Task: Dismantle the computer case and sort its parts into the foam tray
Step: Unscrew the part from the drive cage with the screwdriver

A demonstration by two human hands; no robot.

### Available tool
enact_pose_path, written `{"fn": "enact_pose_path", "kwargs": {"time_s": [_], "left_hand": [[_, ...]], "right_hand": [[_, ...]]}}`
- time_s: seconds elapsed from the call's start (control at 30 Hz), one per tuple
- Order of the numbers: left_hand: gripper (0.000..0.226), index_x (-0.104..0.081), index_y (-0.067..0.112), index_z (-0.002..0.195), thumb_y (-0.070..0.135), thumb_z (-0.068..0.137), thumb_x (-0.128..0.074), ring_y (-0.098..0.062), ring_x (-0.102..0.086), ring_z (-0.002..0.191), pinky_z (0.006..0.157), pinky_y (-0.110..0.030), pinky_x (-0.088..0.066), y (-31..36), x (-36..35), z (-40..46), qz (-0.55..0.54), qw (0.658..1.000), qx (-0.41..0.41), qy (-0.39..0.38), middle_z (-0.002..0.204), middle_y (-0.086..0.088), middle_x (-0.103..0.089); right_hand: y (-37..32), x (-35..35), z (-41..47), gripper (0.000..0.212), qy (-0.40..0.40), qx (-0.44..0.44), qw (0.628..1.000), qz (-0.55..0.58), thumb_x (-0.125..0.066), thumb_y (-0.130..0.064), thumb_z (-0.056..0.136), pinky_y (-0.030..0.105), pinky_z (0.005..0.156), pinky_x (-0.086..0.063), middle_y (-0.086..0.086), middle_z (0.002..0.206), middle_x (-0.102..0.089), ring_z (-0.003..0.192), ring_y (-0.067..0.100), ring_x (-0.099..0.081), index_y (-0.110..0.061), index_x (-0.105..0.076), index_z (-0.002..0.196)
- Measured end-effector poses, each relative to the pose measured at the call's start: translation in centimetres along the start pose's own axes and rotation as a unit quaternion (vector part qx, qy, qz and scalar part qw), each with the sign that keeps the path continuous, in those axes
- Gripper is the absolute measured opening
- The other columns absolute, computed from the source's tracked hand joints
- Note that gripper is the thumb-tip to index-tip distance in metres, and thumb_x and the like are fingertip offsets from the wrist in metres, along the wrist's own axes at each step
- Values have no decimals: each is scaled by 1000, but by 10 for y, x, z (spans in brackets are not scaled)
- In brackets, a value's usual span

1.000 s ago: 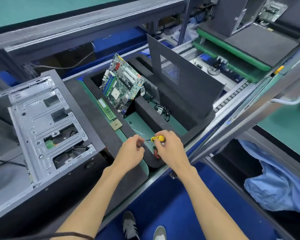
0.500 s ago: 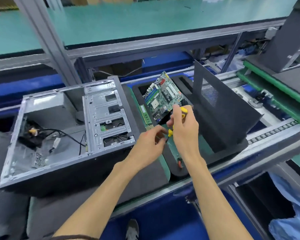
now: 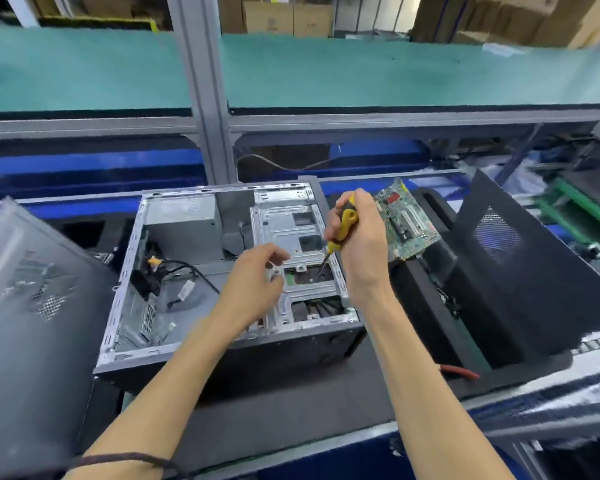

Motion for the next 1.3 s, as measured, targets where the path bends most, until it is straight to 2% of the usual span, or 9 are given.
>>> {"fn": "enact_pose_path", "kwargs": {"time_s": [0.1, 0.2, 0.43, 0.57, 0.67, 0.77, 0.97, 1.17, 1.3], "left_hand": [[37, -62, 23, 119, 6, 86, -61, -16, -47, 108, 94, -33, -36, -26, -6, 15, 53, 998, -36, -25, 109, 8, -58], [37, -61, 29, 119, 15, 84, -61, -12, -41, 110, 90, -31, -24, -35, -11, 28, 65, 994, -84, -33, 107, 14, -54], [45, -61, 30, 116, 42, 76, -45, -5, -35, 109, 98, -32, -30, -50, -17, 30, -9, 991, -129, -35, 109, 16, -54], [49, -57, 31, 122, 48, 77, -48, -3, -34, 117, 103, -33, -29, -54, -18, 28, 1, 991, -135, -22, 120, 17, -51], [49, -57, 33, 121, 53, 76, -53, 2, -28, 124, 106, -31, -23, -59, -16, 27, 8, 992, -122, -2, 131, 19, -46], [41, -59, 33, 114, 52, 78, -58, 3, -30, 124, 106, -32, -23, -60, -15, 26, 10, 992, -125, -1, 130, 20, -48], [31, -60, 32, 110, 45, 83, -65, -1, -34, 124, 104, -33, -27, -60, -12, 24, 5, 992, -128, 3, 125, 20, -52], [30, -60, 28, 111, 35, 84, -73, -4, -35, 125, 109, -36, -29, -60, -13, 24, -11, 992, -124, -8, 120, 20, -51], [28, -59, 30, 112, 32, 86, -71, -4, -37, 126, 110, -34, -29, -58, -11, 23, -20, 992, -121, -11, 121, 17, -54]], "right_hand": [[13, -12, 11, 30, 13, -1, 1000, -20, -45, -49, 89, 39, 66, -32, -4, 68, -47, 65, 17, -40, -21, -53, 83], [21, -19, 19, 28, 30, 7, 999, -36, -46, -48, 89, 37, 63, -32, -3, 69, -48, 66, 16, -40, -23, -55, 82], [35, -28, 26, 21, 38, 10, 998, -55, -46, -44, 88, 38, 61, -29, -3, 66, -46, 64, 18, -36, -31, -56, 75], [43, -34, 27, 23, 15, 2, 1000, -15, -45, -44, 89, 36, 63, -29, -6, 64, -46, 64, 18, -36, -30, -57, 75], [48, -45, 27, 26, -27, -2, 999, 19, -43, -38, 95, 34, 63, -29, -5, 64, -43, 64, 18, -34, -26, -55, 76], [53, -53, 28, 29, -51, -16, 998, 34, -38, -31, 100, 32, 63, -30, -5, 63, -41, 62, 17, -33, -21, -52, 77], [56, -57, 31, 27, -67, -33, 997, 25, -39, -30, 96, 29, 60, -30, -6, 60, -40, 60, 16, -32, -20, -50, 74], [56, -80, 30, 34, -185, -27, 981, -45, -37, -23, 90, 27, 50, -24, -8, 51, -32, 49, 16, -25, -21, -41, 57], [61, -80, 35, 35, -177, -48, 982, -39, -38, -26, 95, 32, 52, -24, -6, 53, -34, 51, 15, -28, -20, -45, 62]]}}
Point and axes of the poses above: each hand's wrist, its own z-axis towards the middle knuckle, its own x-axis out of the back of the hand, y = z × x, the point moved 6 cm from there along z, towards the middle knuckle
